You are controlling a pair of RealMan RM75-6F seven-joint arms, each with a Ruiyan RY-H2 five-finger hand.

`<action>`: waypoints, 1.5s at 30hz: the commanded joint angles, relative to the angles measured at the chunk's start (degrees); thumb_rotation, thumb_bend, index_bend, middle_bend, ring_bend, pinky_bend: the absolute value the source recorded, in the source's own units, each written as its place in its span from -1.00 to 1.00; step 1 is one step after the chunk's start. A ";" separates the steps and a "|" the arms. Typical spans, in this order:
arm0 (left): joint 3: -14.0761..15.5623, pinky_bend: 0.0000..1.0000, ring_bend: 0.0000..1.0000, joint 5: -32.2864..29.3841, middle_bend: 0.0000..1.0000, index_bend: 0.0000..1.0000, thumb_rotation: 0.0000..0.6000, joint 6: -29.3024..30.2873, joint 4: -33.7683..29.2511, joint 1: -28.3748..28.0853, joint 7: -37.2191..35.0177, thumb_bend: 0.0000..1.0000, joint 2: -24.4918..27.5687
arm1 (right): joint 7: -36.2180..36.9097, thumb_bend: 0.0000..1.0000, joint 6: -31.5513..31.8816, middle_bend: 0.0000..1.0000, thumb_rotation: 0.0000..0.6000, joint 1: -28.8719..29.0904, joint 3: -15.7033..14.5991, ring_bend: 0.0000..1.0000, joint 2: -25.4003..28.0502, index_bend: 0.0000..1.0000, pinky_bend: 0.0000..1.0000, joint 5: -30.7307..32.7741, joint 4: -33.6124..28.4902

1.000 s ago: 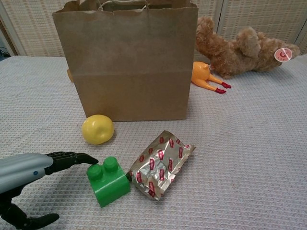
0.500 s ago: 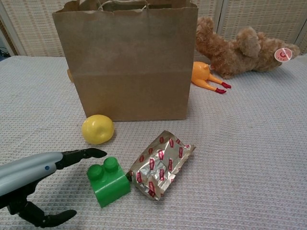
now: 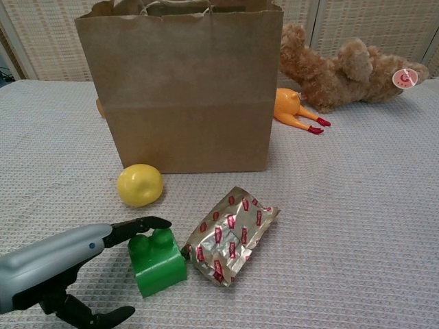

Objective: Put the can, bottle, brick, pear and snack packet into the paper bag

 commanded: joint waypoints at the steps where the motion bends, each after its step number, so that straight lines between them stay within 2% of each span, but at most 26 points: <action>1: -0.29 -0.94 -1.00 -0.95 -1.00 -1.00 1.00 0.22 0.44 0.16 0.66 -0.33 -1.14 | 0.11 -0.97 0.00 -1.00 1.00 0.00 0.06 -1.00 0.06 -1.00 -1.00 0.19 0.11; 11: -2.30 -0.94 -1.00 -4.41 -1.00 -1.00 1.00 0.95 1.87 0.27 1.03 -0.34 -4.83 | 0.07 -0.97 -0.06 -1.00 1.00 0.11 0.34 -1.00 0.24 -1.00 -1.00 0.70 0.04; 40: -4.36 -0.94 -1.00 -10.45 -1.00 -1.00 1.00 0.10 4.98 -0.81 1.51 -0.34 -10.70 | 0.29 -0.97 -0.11 -1.00 1.00 0.17 0.64 -1.00 0.20 -1.00 -1.00 1.27 -0.15; 45: -4.73 -0.88 -1.00 -11.15 -1.00 -1.00 1.00 0.39 6.37 -0.75 1.21 -0.33 -11.64 | 0.43 -0.97 0.00 -1.00 1.00 0.14 0.61 -1.00 0.29 -1.00 -1.00 1.15 -0.16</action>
